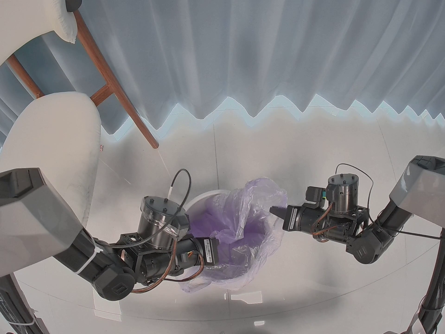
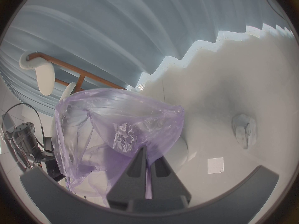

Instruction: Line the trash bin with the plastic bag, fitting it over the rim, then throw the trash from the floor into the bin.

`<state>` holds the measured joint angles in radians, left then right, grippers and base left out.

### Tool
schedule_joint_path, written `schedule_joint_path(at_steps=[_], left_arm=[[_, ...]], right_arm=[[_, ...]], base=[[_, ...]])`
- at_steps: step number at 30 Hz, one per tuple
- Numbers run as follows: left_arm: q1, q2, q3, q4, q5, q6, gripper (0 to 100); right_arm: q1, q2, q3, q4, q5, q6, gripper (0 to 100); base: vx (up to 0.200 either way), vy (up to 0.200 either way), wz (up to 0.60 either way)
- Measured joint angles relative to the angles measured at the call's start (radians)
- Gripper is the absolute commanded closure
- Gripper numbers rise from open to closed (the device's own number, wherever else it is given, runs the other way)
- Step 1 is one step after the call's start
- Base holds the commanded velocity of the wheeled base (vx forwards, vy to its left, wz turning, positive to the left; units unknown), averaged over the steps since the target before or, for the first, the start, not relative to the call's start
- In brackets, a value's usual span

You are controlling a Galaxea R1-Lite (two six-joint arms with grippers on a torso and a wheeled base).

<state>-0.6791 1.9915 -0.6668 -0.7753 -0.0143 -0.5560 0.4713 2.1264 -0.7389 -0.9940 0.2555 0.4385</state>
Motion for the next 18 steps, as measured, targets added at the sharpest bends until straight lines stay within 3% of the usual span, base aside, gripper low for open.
schedule_joint_path(at_steps=[11, 18], left_arm=[[-0.066, 0.008, 0.055, 0.003, 0.003, 0.006, 100], [-0.102, 0.022, 0.098, -0.007, 0.033, 0.017, 100]], right_arm=[[-0.040, 0.006, 0.243, -0.212, 0.020, 0.000, 100], [-0.052, 0.071, 0.313, -0.396, 0.002, -0.005, 100]], base=[[0.000, 0.000, 0.00], [0.000, 0.000, 0.00]])
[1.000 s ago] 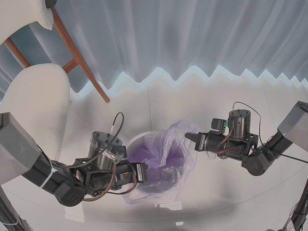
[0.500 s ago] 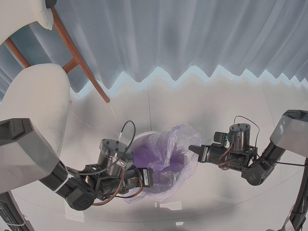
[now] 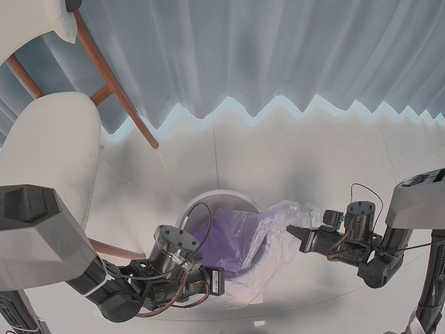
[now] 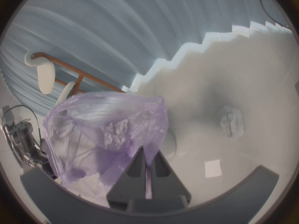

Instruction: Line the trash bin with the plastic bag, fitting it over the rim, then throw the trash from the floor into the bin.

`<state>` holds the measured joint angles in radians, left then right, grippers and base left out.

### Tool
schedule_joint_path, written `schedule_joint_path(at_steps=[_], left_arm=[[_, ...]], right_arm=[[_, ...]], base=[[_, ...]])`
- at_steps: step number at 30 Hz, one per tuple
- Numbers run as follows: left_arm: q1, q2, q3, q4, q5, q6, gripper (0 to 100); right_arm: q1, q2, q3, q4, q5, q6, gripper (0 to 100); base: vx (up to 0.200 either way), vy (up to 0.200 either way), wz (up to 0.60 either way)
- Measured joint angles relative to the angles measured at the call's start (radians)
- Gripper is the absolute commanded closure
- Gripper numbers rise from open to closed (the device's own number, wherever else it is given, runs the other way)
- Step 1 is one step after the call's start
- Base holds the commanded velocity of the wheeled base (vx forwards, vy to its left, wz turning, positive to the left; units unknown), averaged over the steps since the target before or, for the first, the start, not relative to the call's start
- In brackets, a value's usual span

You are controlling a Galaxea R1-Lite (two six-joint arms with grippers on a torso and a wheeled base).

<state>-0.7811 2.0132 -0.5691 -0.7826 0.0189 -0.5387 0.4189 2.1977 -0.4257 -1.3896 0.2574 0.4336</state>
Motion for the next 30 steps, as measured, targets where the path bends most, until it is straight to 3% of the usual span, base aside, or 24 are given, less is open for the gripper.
schedule_joint_path(at_steps=[3, 4, 12, 22, 30], left_arm=[[-0.007, 0.008, 0.006, -0.016, 0.008, 0.000, 100], [-0.011, 0.010, 0.008, -0.020, 0.010, 0.000, 100], [-0.037, 0.021, 0.030, -0.087, 0.031, -0.003, 100], [-0.040, 0.010, 0.044, -0.110, 0.051, -0.004, 100], [0.005, -0.018, 0.040, -0.152, 0.059, -0.004, 100]], right_arm=[[-0.006, 0.050, 0.009, -0.113, -0.020, -0.001, 100], [-0.009, 0.066, 0.012, -0.140, -0.024, -0.002, 0], [-0.029, 0.129, 0.037, -0.163, -0.037, 0.001, 0], [-0.060, -0.044, 0.193, -0.164, 0.020, 0.173, 0], [-0.060, -0.143, 0.218, -0.163, 0.031, 0.196, 0]], base=[[0.000, 0.000, 0.00], [0.000, 0.000, 0.00], [0.000, 0.000, 0.00], [0.000, 0.000, 0.00], [0.000, 0.000, 0.00]])
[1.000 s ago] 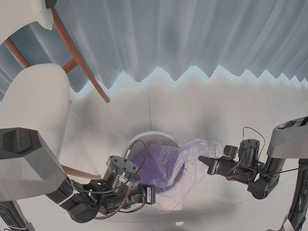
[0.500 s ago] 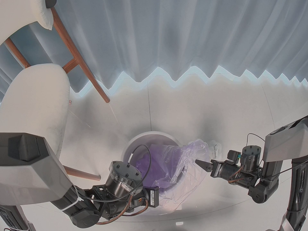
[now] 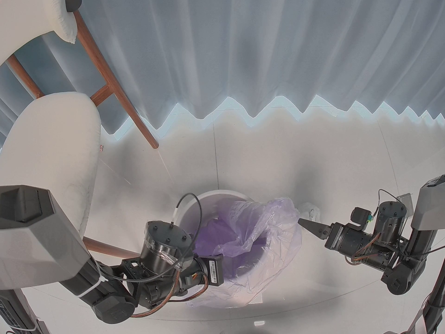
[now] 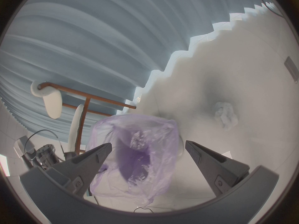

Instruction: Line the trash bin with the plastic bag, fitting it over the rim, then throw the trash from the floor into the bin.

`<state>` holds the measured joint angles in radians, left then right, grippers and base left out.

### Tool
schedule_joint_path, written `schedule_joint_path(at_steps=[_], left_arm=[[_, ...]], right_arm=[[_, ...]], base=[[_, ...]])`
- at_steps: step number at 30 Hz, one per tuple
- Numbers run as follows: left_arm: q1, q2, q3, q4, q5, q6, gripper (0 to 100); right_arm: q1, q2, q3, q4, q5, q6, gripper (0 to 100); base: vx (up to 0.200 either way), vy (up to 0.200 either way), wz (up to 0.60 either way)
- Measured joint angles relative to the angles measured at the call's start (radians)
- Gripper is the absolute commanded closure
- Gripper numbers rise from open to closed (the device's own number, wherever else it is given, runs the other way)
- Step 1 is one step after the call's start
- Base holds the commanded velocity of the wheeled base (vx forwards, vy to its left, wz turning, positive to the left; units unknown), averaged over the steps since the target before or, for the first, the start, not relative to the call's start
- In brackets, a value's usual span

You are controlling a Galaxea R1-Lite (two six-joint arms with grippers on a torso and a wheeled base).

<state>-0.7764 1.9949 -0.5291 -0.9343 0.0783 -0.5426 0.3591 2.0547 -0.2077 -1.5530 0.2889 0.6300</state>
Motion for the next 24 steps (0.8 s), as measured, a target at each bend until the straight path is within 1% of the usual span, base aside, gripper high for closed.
schedule_joint_path(at_steps=[3, 7, 11, 17, 24], left_arm=[[0.018, -0.006, -0.003, -0.022, 0.000, 0.001, 100], [0.053, -0.012, -0.012, -0.038, 0.000, 0.001, 100], [0.084, -0.014, -0.034, -0.041, 0.000, 0.001, 100], [0.101, -0.015, -0.056, -0.042, 0.000, 0.001, 100], [0.137, -0.014, -0.089, -0.042, 0.000, -0.003, 100]], right_arm=[[0.043, -0.005, -0.006, 0.000, 0.000, -0.002, 0], [0.105, 0.021, -0.014, 0.000, -0.011, -0.033, 0], [0.131, 0.064, -0.052, -0.001, -0.023, -0.066, 0], [0.140, 0.152, -0.130, 0.001, -0.050, -0.117, 0], [0.109, 0.209, -0.243, 0.027, -0.085, -0.134, 0]], base=[[0.000, 0.000, 0.00], [0.000, 0.000, 0.00], [0.000, 0.000, 0.00], [0.000, 0.000, 0.00], [0.000, 0.000, 0.00]])
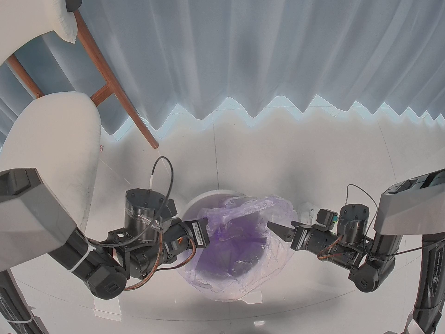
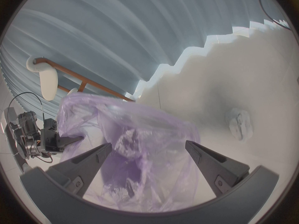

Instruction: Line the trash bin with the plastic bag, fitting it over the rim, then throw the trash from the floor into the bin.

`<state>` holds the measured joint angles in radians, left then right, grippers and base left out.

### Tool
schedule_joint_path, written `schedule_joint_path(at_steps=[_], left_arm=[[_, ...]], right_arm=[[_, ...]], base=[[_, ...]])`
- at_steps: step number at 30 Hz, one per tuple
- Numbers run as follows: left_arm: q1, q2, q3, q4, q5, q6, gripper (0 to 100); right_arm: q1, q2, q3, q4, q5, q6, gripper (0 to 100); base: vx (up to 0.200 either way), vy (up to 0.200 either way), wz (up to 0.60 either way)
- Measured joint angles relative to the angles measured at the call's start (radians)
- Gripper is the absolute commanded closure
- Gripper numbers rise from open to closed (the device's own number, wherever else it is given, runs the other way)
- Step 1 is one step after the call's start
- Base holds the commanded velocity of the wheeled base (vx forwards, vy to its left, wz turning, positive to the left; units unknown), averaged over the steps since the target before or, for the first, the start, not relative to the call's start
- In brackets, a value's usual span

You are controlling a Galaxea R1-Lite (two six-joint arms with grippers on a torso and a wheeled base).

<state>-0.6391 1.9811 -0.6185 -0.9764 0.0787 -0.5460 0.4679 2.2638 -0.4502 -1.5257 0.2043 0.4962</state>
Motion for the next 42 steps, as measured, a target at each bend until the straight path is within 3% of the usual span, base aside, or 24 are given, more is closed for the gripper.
schedule_joint_path(at_steps=[5, 21, 36, 42], left_arm=[[0.024, 0.000, -0.021, 0.000, 0.000, -0.001, 100], [0.120, 0.000, -0.037, -0.001, -0.007, 0.002, 100], [0.242, 0.050, -0.046, -0.023, -0.066, -0.006, 100], [0.263, 0.082, -0.056, -0.024, -0.063, -0.094, 100]], right_arm=[[-0.011, -0.010, -0.072, 0.034, -0.018, -0.003, 0], [-0.014, -0.070, -0.409, 0.347, -0.023, -0.033, 0], [-0.010, 0.058, -0.623, 0.414, -0.019, -0.087, 0], [-0.013, 0.084, -0.681, 0.455, -0.019, -0.088, 0]], base=[[0.000, 0.000, 0.00], [0.000, 0.000, 0.00], [0.000, 0.000, 0.00], [0.000, 0.000, 0.00]])
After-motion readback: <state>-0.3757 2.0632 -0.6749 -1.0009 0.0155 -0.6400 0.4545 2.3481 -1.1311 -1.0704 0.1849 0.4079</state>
